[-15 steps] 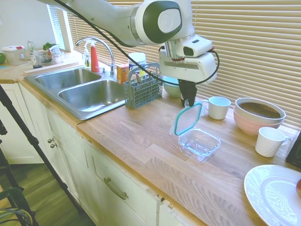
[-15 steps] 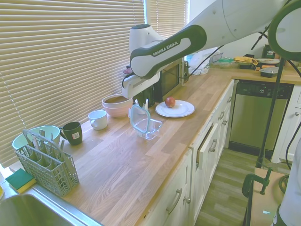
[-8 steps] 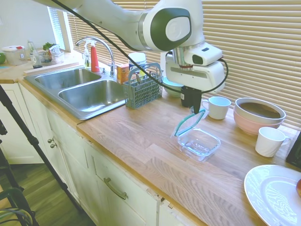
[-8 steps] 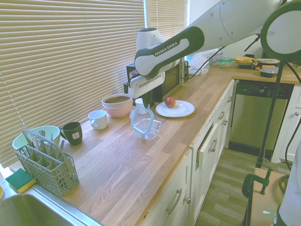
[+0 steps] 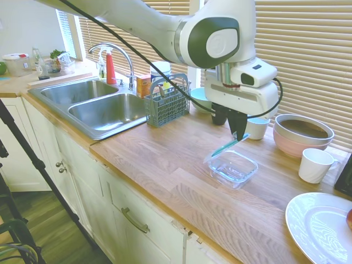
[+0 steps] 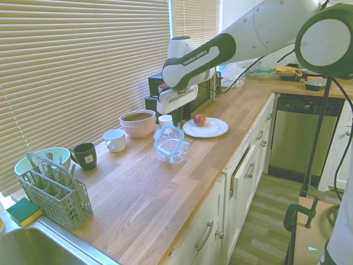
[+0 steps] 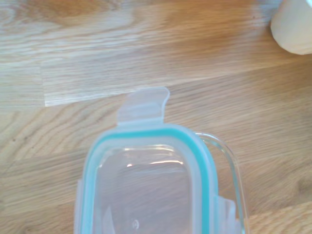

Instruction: Cover the lid of the food container

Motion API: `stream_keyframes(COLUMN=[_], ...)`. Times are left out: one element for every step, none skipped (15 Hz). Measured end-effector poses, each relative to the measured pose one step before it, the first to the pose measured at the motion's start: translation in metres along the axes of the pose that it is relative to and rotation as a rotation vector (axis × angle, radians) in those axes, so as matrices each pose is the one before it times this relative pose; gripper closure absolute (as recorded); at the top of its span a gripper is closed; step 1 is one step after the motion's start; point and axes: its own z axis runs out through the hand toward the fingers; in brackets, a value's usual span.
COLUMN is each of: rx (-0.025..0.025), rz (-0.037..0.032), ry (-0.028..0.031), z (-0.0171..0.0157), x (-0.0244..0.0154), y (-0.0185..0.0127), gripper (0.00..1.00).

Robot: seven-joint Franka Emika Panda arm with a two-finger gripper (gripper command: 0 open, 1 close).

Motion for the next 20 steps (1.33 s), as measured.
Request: stream_keyframes(rx=[0.00269,0.00308,0.00328,0.00082,0.00100,0.00464,0.00347,0.00329,0.00479,0.00251,0.00271,0.00387,0.00412,0.00235,0.00187,0.00088,0.00147,-0.00086,-0.00027,0.00020], rz=[0.00126,0.00035,0.00231,0.00327,0.00324,0.00390,0.00397,0.00326,0.00331,0.00178,0.00281,0.00247,0.00266,0.00159,0.00249,0.00194,0.00197,-0.00020,0.00150,0.00111], ry=[-0.00376,-0.00565,-0.00629,-0.00617,-0.00484,-0.00162,-0.00450,-0.00523,-0.00491,-0.00409,-0.00370,-0.00415,-0.00342,-0.00207,-0.00447,-0.00353,-0.00321,-0.00173,-0.00230,-0.00291], z=[0.00367,0.00470,0.00487,0.00500,0.00493,0.00491,0.00444,0.00436,0.00427,0.00316,0.00314,0.00371,0.00391,0.00361,0.00338,0.00352,0.00318,0.00259,0.00239,0.00220], x=[0.00216,0.00220,0.00256,0.00261,0.00284,0.00374,0.00376,0.00360,0.00399,0.00284,0.00251,0.00204,0.00170,0.00220,0.00224,0.00225,0.00227,0.00182,0.00117,0.00078], y=[0.00203,0.00212,0.00272,0.00313,0.00327,0.00363,0.00447,0.00456,0.00501,0.00380,0.00341,0.00313,0.00277,0.00297,0.00352,0.00345,0.00342,0.00283,0.00193,0.00141], gripper=[1.00,1.00,1.00,1.00,1.00,1.00,1.00,1.00,1.00,1.00,1.00,1.00,1.00,1.00,1.00,1.00,1.00,1.00,1.00,1.00])
